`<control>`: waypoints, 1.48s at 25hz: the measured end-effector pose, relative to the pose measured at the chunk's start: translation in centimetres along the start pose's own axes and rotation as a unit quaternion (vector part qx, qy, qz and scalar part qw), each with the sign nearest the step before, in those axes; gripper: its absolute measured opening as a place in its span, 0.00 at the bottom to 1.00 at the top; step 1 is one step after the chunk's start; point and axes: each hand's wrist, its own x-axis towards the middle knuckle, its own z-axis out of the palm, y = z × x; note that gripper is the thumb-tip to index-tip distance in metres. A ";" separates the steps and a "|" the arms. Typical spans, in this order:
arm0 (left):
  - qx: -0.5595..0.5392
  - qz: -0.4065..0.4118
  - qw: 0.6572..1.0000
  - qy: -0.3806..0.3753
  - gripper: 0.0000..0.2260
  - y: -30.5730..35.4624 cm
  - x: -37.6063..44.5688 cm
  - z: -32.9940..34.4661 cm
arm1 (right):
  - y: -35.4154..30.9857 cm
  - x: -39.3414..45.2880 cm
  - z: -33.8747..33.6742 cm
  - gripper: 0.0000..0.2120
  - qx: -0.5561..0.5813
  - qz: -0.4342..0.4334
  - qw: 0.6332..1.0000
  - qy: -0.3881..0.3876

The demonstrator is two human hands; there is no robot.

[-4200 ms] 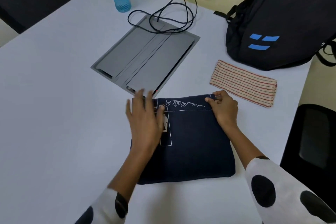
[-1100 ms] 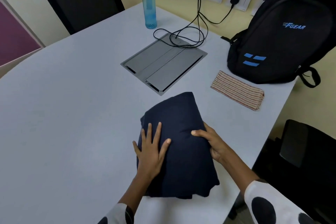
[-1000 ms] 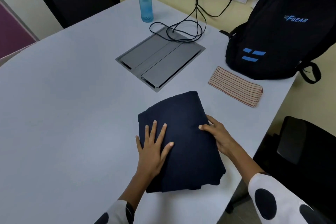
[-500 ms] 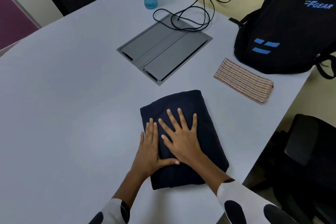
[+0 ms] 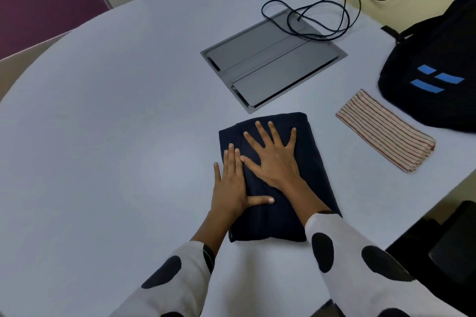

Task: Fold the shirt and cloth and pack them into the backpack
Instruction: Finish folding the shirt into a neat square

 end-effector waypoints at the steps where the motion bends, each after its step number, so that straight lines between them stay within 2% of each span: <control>1: -0.016 0.000 1.000 0.001 0.64 0.0 -0.1 0.2 | 0.1 -1.2 0.2 0.31 -0.005 -0.013 1.000 0.019; 5: -0.043 0.057 0.997 -0.032 0.65 -1.3 -1.6 0.7 | -0.1 -7.6 1.5 0.32 -0.005 -0.034 0.997 0.063; 9: 0.031 0.110 0.991 -0.063 0.65 -2.0 -3.6 1.1 | -0.2 -12.1 1.7 0.39 -0.012 -0.033 0.998 0.042; 14: 0.027 0.111 0.988 -0.101 0.68 -1.9 -5.0 0.8 | 1.1 -14.9 1.2 0.40 -0.026 -0.052 0.998 0.004; 19: 0.021 0.084 0.983 -0.159 0.69 -0.3 -4.7 -0.1 | 4.3 -13.7 -0.3 0.41 -0.054 -0.097 0.992 -0.059; 21: 0.024 0.085 0.985 -0.146 0.68 1.0 -4.3 0.1 | 6.9 -12.5 -1.4 0.41 -0.068 -0.111 0.987 -0.091; 24: 0.025 0.067 0.993 -0.097 0.65 3.5 -4.0 1.2 | 9.3 -12.0 -2.3 0.43 -0.072 -0.079 0.986 -0.126; 29: 0.040 0.038 0.997 -0.049 0.63 6.8 -2.1 2.6 | 12.2 -11.9 -3.5 0.43 -0.006 -0.034 0.987 -0.160; 31: 0.052 0.010 0.998 -0.028 0.61 8.5 -1.2 3.1 | 13.6 -11.1 -4.6 0.40 0.103 -0.014 0.985 -0.139; 34: 0.053 -0.015 0.998 -0.034 0.62 10.6 0.7 3.2 | 17.4 -9.2 -5.6 0.28 0.299 0.074 0.951 -0.014; 36: 0.078 -0.018 0.995 -0.066 0.64 10.7 1.6 2.6 | 20.9 -8.0 -5.4 0.19 0.289 0.115 0.949 0.057; 37: 0.091 -0.017 0.992 -0.083 0.65 10.6 1.7 2.3 | 22.9 -7.5 -5.2 0.17 0.259 0.138 0.953 0.069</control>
